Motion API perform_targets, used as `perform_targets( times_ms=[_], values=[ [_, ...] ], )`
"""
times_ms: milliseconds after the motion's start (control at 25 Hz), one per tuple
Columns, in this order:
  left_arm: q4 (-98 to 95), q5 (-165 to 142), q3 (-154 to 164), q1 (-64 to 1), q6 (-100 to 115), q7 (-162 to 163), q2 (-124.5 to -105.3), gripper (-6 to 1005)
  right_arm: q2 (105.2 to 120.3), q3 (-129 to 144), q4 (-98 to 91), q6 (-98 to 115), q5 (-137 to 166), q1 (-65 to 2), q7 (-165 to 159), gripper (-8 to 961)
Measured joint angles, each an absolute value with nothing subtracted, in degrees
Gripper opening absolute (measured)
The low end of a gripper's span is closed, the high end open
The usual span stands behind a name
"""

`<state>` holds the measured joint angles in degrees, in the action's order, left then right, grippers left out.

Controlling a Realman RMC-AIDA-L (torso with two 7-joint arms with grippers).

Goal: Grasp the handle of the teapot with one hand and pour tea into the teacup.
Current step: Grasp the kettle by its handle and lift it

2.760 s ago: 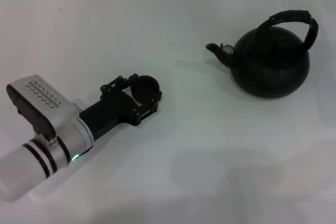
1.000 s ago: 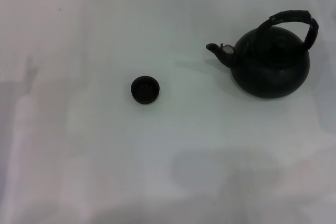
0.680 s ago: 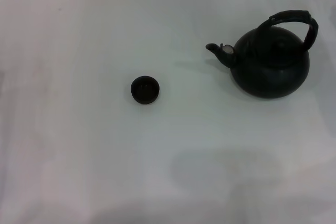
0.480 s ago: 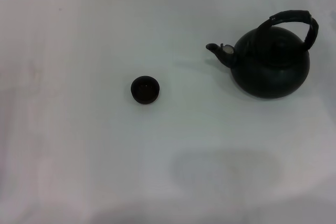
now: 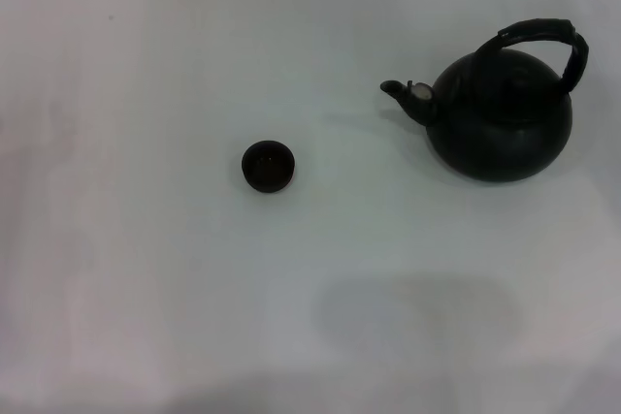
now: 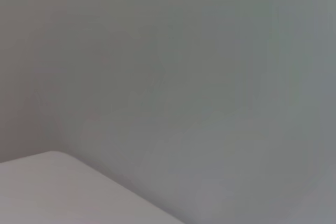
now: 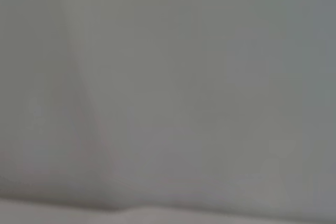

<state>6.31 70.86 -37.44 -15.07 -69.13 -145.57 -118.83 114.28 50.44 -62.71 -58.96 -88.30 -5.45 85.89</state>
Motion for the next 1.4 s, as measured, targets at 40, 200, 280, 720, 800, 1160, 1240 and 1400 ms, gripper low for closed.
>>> perform_targets(
  times_ms=[40, 200, 280, 720, 800, 1160, 1240, 1400],
  values=[
    [6.2, 70.9, -37.4, -15.2, -69.1, -145.6, -118.8, 889, 114.46, 50.5, -64.7, -59.4, -85.5, -5.2, 83.3, 824],
    [5.6, 70.9, -37.4, -16.0, -69.1, -145.6, -118.74, 889, 114.8, 50.5, -70.6, -60.3, -75.2, -5.1, 68.8, 824],
    [5.4, 70.9, -37.4, -16.3, -68.8, -145.6, -118.74, 889, 114.78, 50.4, -72.2, -61.8, -72.1, -5.4, 62.5, 824],
    [5.4, 71.0, -38.1, -17.5, -68.5, -145.5, -118.65, 888, 113.47, 48.0, -73.7, -77.0, -66.6, -6.3, 46.6, 825],
    [5.4, 71.0, -38.5, -17.7, -68.5, -145.5, -118.68, 888, 113.68, 47.0, -75.1, -79.0, -63.9, -6.2, 44.1, 825],
    [5.1, 71.0, -38.8, -18.8, -68.4, -145.5, -118.67, 888, 115.9, 52.6, -74.9, -75.9, -60.2, -4.4, 40.9, 819],
    [5.0, 71.0, -38.8, -19.1, -68.3, -145.5, -118.74, 888, 115.8, 54.9, -71.9, -74.1, -64.8, -4.4, 42.8, 820],
    [4.9, 71.0, -38.9, -19.6, -67.1, -145.5, -118.72, 888, 115.18, 54.1, -64.1, -76.7, -78.3, -4.5, 52.6, 821]
  ],
)
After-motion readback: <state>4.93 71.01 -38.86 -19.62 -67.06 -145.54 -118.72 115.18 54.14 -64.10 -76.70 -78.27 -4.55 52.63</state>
